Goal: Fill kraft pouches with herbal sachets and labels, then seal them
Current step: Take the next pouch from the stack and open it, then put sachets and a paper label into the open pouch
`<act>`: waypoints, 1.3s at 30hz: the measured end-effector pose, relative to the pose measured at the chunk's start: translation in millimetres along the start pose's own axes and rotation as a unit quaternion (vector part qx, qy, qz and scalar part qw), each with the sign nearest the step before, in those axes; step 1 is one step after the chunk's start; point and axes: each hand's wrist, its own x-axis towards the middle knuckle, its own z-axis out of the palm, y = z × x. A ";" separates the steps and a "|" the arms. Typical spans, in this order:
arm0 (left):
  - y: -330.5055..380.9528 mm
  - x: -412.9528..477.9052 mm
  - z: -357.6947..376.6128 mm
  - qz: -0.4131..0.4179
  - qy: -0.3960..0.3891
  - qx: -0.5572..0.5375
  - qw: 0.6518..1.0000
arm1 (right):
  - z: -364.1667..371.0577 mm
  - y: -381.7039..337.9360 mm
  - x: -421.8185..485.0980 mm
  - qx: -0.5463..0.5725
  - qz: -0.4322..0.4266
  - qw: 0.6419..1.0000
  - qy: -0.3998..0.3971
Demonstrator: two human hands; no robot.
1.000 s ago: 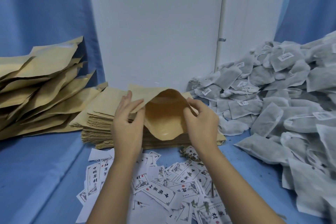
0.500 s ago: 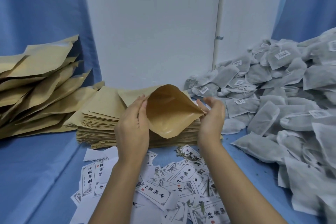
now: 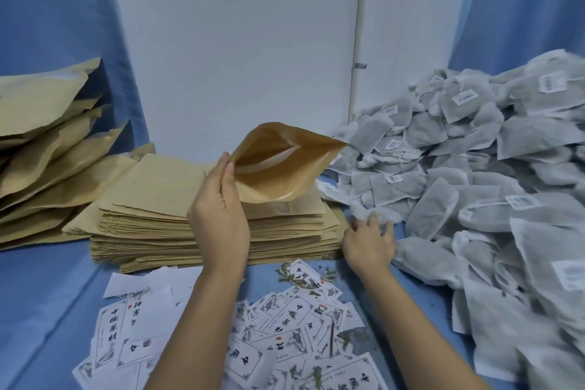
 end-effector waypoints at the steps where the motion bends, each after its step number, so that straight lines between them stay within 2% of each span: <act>1: 0.3 -0.3 3.2 0.000 -0.002 0.003 1.000 | -0.7 1.6 1.7 0.001 -0.009 1.000 0.012; 7: -1.1 3.2 13.9 -0.004 0.023 0.002 1.000 | -4.8 0.2 9.0 0.158 -0.080 0.974 0.138; 10: -1.9 10.2 18.5 -0.006 0.042 -0.004 0.999 | -8.7 -10.9 28.0 0.127 -0.117 0.978 0.120; 14: -7.0 18.6 25.8 -0.003 0.049 -0.008 0.999 | -5.6 -22.6 57.0 0.004 -0.154 0.985 0.070; 20: -18.4 26.3 32.4 0.004 0.051 -0.007 0.999 | 9.1 -25.3 85.9 -0.088 -0.224 0.960 0.145; 23: -22.0 28.8 32.5 0.009 0.051 -0.005 0.999 | 13.8 -25.4 90.1 -0.066 -0.212 0.959 0.174; 26: -22.6 30.1 31.3 0.009 0.060 -0.007 0.998 | 14.6 -24.4 86.0 0.055 -0.166 0.960 0.218; 30: -15.7 39.2 27.0 0.022 0.084 -0.002 0.996 | -2.2 -31.3 67.6 0.223 -0.211 0.899 0.313; 32: -9.2 48.7 23.9 0.039 0.084 0.005 0.996 | -16.8 -36.4 56.3 0.319 -0.233 0.862 0.316; 36: 1.6 68.5 20.5 0.068 0.087 0.030 0.993 | -51.6 -53.1 31.9 0.512 -0.262 0.795 0.191; 39: 3.3 73.7 22.3 0.076 0.061 0.075 0.992 | -70.9 -68.3 19.1 0.643 -0.265 0.718 0.039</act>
